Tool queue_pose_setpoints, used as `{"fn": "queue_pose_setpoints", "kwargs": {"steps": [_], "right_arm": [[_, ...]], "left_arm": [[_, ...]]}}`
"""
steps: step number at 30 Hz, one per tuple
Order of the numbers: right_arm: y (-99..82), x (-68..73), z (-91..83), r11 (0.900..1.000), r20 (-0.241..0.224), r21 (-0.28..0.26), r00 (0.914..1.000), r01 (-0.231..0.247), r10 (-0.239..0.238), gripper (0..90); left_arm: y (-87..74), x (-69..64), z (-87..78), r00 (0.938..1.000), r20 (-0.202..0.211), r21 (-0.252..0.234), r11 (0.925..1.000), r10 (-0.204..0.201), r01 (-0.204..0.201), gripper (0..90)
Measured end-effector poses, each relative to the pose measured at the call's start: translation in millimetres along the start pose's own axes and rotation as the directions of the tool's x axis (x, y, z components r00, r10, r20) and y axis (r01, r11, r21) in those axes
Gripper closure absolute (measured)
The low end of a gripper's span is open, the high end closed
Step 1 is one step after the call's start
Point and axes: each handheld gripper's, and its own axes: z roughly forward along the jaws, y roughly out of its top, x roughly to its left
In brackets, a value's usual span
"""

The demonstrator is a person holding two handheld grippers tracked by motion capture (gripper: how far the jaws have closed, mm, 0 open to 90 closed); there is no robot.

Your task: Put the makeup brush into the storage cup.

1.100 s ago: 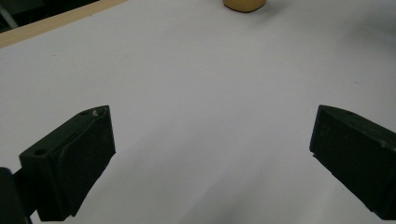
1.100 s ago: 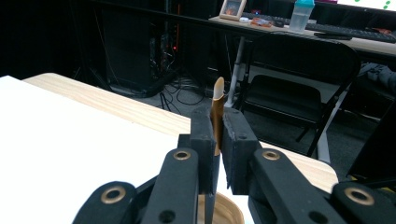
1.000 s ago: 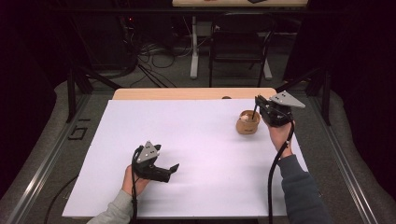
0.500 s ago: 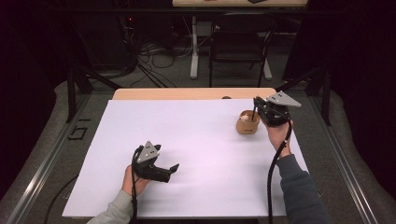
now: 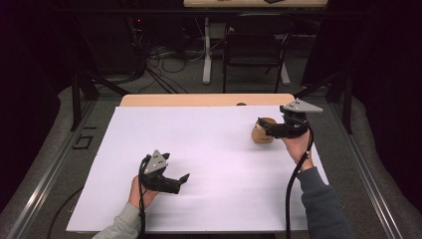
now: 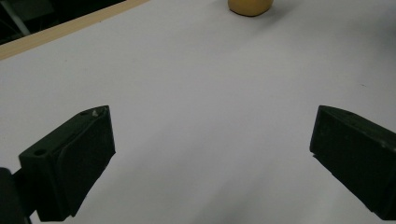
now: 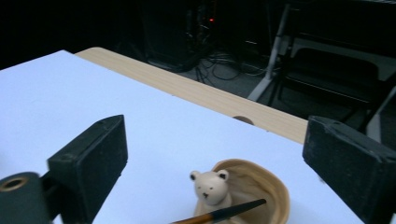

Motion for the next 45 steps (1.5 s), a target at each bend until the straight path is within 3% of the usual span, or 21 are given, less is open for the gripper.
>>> {"fn": "queue_pose_setpoints", "kwargs": {"steps": [4, 20, 27, 45], "right_arm": [[-0.7, 6.0, -6.3, 0.9999, -0.038, -0.004, 0.9992, 0.013, -0.013, 2.3], [-11.5, 29.6, -28.1, 0.9979, -0.099, -0.036, 0.9934, 0.055, -0.058, 0.0], [-21.3, 41.5, -39.7, 0.9933, -0.100, -0.060, 0.9895, 0.098, -0.104, 0.0], [-49.0, 58.0, -62.3, 0.9845, -0.107, -0.115, 0.9837, 0.133, -0.145, 0.0]], "left_arm": [[0.7, 0.5, -1.6, 1.0000, -0.003, -0.011, 0.9999, 0.001, -0.001, 0.0], [1.5, 4.9, -10.4, 0.9997, -0.026, -0.053, 0.9986, -0.002, 0.000, 0.0], [0.1, 8.1, -16.1, 0.9994, -0.032, -0.069, 0.9976, -0.007, 0.005, 0.0], [-4.8, 9.4, -30.7, 0.9988, -0.047, -0.109, 0.9938, 0.016, -0.021, 0.0]]}}
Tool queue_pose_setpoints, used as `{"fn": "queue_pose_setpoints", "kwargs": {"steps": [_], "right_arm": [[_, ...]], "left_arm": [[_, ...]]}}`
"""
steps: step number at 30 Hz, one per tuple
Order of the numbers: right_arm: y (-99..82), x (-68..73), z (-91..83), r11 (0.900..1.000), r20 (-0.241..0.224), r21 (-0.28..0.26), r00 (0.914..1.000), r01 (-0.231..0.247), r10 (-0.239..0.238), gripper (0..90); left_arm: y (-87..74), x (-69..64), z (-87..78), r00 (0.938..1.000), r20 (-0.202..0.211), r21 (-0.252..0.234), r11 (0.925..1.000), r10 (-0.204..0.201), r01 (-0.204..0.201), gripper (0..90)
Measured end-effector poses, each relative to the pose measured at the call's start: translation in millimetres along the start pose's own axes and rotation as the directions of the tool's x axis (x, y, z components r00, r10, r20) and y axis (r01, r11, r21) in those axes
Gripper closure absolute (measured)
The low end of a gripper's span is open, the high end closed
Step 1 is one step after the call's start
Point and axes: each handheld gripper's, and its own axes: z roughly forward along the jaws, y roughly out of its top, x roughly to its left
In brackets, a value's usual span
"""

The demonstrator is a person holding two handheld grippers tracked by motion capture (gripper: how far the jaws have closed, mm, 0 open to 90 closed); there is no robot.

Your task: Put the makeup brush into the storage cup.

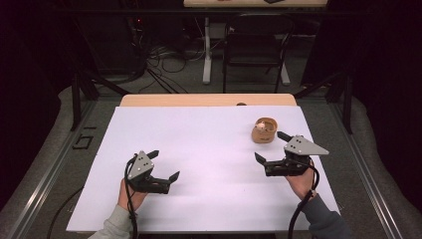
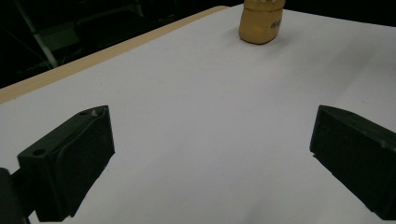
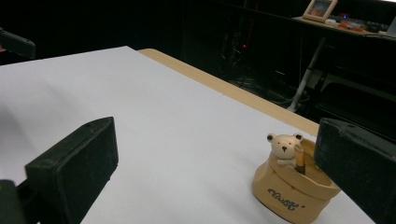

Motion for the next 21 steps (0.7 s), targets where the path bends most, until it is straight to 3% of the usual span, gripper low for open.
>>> {"fn": "queue_pose_setpoints", "kwargs": {"steps": [4, 21], "right_arm": [[-4.8, 3.2, -6.3, 0.9997, -0.014, -0.024, 0.9999, 0.003, -0.004, 0.0], [-30.2, 11.8, -22.2, 1.0000, -0.021, -0.004, 0.9998, -0.003, 0.003, 0.0]], "left_arm": [[-1.4, 0.8, -3.6, 1.0000, -0.006, -0.011, 0.9999, 0.001, -0.001, 0.0], [-10.3, -2.8, -15.6, 0.9996, -0.010, -0.022, 0.9994, 0.025, -0.025, 0.0]]}}
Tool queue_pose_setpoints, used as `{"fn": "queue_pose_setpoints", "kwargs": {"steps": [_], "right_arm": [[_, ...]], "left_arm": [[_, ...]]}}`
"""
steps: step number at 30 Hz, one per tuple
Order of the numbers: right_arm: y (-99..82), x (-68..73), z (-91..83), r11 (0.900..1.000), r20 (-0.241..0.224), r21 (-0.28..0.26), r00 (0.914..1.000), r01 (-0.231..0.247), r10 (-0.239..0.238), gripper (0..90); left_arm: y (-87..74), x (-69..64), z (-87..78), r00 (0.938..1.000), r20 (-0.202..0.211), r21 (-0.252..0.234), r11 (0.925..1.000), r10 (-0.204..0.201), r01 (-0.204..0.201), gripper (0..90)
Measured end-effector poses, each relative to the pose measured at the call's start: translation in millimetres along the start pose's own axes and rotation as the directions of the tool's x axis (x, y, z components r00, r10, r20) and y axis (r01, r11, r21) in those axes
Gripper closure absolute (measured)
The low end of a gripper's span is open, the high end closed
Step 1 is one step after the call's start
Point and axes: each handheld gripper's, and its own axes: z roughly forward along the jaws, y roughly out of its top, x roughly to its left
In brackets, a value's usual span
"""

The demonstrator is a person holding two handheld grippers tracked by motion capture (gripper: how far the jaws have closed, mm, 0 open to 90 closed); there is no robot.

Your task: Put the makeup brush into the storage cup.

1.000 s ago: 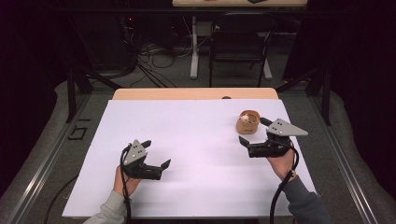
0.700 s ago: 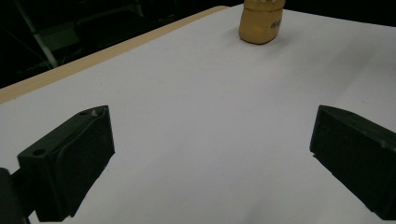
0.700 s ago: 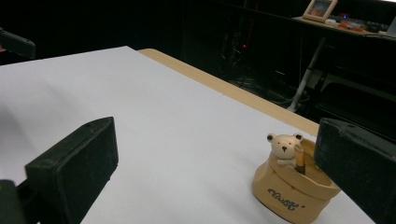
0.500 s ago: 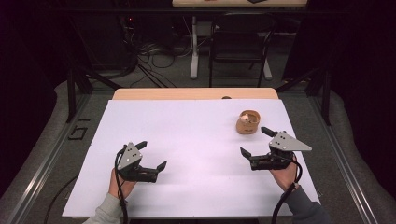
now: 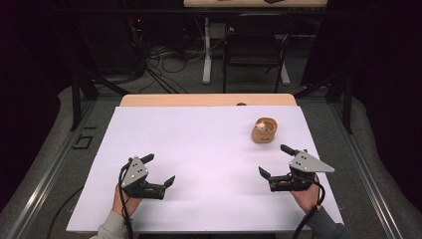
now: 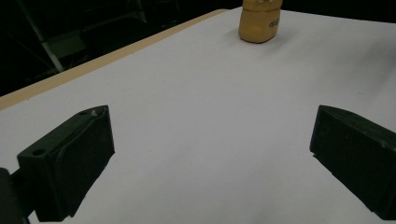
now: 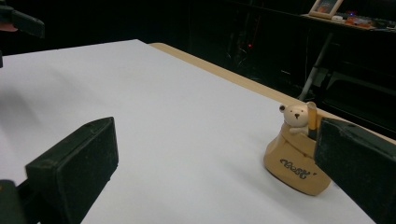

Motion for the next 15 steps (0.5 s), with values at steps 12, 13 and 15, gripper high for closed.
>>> {"fn": "queue_pose_setpoints", "kwargs": {"steps": [12, 13, 15], "right_arm": [[-13.8, 9.8, -1.8, 0.9993, 0.019, 0.032, 0.9996, 0.022, -0.022, 0.0], [-14.9, 10.6, -2.2, 0.9992, 0.021, 0.035, 0.9995, 0.021, -0.022, 0.0], [-16.7, 12.1, -2.6, 0.9991, 0.025, 0.037, 0.9995, 0.020, -0.021, 0.0]], "left_arm": [[-7.9, 0.6, -9.0, 1.0000, -0.005, 0.009, 1.0000, -0.001, 0.001, 0.0], [-8.5, 0.6, -9.6, 1.0000, -0.005, 0.009, 1.0000, -0.003, 0.003, 0.0], [-9.7, 0.8, -11.0, 1.0000, -0.006, 0.011, 0.9999, -0.002, 0.002, 0.0]]}}
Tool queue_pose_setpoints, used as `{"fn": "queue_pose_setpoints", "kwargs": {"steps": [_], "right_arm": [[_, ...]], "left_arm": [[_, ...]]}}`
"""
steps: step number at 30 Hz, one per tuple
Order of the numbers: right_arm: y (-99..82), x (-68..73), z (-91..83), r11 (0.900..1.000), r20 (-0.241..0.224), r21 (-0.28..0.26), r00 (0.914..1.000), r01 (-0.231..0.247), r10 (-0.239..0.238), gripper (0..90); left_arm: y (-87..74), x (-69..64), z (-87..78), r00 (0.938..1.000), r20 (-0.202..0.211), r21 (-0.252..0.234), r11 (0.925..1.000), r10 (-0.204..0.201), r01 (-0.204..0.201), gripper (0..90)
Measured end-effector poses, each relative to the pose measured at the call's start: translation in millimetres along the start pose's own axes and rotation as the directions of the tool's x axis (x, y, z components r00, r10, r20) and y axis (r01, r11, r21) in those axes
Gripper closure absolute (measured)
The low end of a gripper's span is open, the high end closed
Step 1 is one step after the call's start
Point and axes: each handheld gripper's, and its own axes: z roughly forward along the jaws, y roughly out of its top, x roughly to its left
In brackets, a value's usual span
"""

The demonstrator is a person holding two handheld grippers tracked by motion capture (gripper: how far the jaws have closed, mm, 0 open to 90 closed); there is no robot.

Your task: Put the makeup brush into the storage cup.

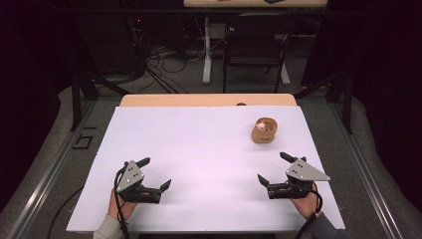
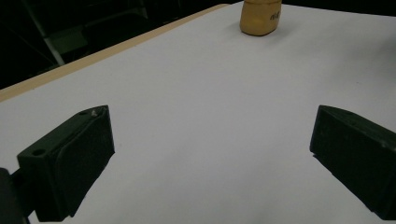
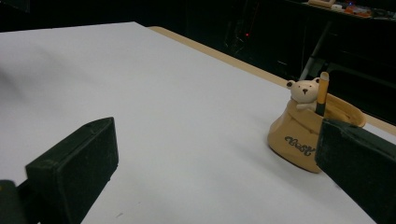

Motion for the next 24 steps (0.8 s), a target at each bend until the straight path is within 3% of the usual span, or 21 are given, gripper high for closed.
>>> {"fn": "queue_pose_setpoints", "kwargs": {"steps": [10, 24], "right_arm": [[-11.8, 5.8, -2.8, 0.9990, 0.016, 0.044, 0.9999, -0.005, 0.004, 0.0], [-20.6, 11.1, -9.2, 0.9985, 0.026, 0.055, 0.9996, 0.005, -0.007, 0.0]], "left_arm": [[-6.3, 0.0, -4.4, 1.0000, -0.002, 0.013, 0.9999, -0.009, 0.009, 0.0], [-15.8, 3.1, -12.6, 0.9994, -0.012, 0.018, 0.9993, -0.032, 0.032, 0.0]]}}
